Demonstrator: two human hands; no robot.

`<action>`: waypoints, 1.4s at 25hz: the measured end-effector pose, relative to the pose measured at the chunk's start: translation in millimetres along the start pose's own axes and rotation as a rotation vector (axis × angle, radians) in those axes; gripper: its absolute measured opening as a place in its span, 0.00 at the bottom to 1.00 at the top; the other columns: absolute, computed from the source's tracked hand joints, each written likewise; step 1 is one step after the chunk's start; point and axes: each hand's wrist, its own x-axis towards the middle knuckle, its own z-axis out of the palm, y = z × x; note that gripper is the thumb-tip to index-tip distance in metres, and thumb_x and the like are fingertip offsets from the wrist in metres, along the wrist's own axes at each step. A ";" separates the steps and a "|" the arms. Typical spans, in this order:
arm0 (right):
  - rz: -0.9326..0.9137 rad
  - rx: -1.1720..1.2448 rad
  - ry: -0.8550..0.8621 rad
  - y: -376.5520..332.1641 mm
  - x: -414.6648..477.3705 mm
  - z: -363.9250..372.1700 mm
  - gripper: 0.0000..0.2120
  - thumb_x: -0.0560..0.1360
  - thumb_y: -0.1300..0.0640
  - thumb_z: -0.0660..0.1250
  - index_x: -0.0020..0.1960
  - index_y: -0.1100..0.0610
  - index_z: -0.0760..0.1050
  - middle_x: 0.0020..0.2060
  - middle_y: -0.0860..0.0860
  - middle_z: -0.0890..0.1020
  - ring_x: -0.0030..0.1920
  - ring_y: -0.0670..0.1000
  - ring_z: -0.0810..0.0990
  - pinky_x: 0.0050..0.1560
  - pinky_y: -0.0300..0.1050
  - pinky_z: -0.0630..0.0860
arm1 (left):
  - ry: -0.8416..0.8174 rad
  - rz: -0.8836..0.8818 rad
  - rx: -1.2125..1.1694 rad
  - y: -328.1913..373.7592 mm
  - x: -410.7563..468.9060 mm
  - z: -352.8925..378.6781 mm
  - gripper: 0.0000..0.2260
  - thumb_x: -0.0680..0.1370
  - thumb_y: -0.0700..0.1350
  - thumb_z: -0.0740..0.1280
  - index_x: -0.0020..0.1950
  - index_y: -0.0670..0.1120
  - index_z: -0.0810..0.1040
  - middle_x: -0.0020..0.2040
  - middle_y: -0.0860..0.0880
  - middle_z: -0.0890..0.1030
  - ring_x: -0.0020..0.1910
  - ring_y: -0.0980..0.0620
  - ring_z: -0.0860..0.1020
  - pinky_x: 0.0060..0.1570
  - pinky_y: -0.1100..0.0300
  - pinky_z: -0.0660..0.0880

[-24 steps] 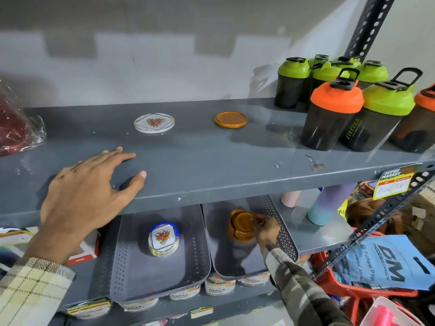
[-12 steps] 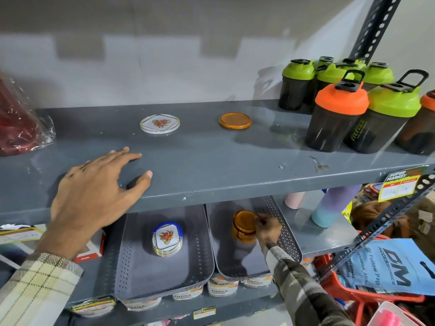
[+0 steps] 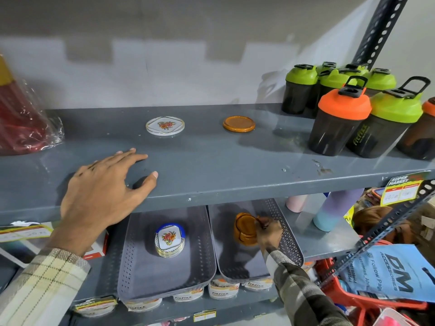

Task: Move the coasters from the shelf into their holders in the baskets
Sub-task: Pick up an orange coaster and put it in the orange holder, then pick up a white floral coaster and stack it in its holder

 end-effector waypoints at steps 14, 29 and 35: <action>-0.875 0.046 0.178 -111.1 -145.1 -126.1 0.17 0.77 0.37 0.68 0.50 0.49 0.83 0.45 0.43 0.82 0.45 0.48 0.78 0.46 0.41 0.76 | -0.102 0.061 0.027 -4.8 -2.1 2.5 0.30 0.76 0.68 0.55 0.74 0.56 0.68 0.77 0.53 0.66 0.76 0.53 0.63 0.75 0.46 0.59; -1.040 0.028 0.100 -344.4 -118.3 -110.1 0.37 0.70 0.36 0.74 0.74 0.47 0.66 0.68 0.46 0.74 0.68 0.51 0.73 0.65 0.52 0.75 | -0.019 0.049 0.044 -3.6 -0.2 4.3 0.31 0.72 0.71 0.52 0.68 0.58 0.73 0.72 0.56 0.73 0.72 0.55 0.68 0.71 0.51 0.63; -0.713 -0.213 -0.372 -383.4 -66.0 -23.4 0.57 0.63 0.30 0.78 0.79 0.49 0.51 0.72 0.56 0.74 0.73 0.61 0.71 0.72 0.58 0.71 | 0.007 0.052 0.014 -9.9 0.6 10.1 0.33 0.72 0.71 0.51 0.70 0.58 0.72 0.74 0.57 0.71 0.73 0.57 0.67 0.72 0.51 0.62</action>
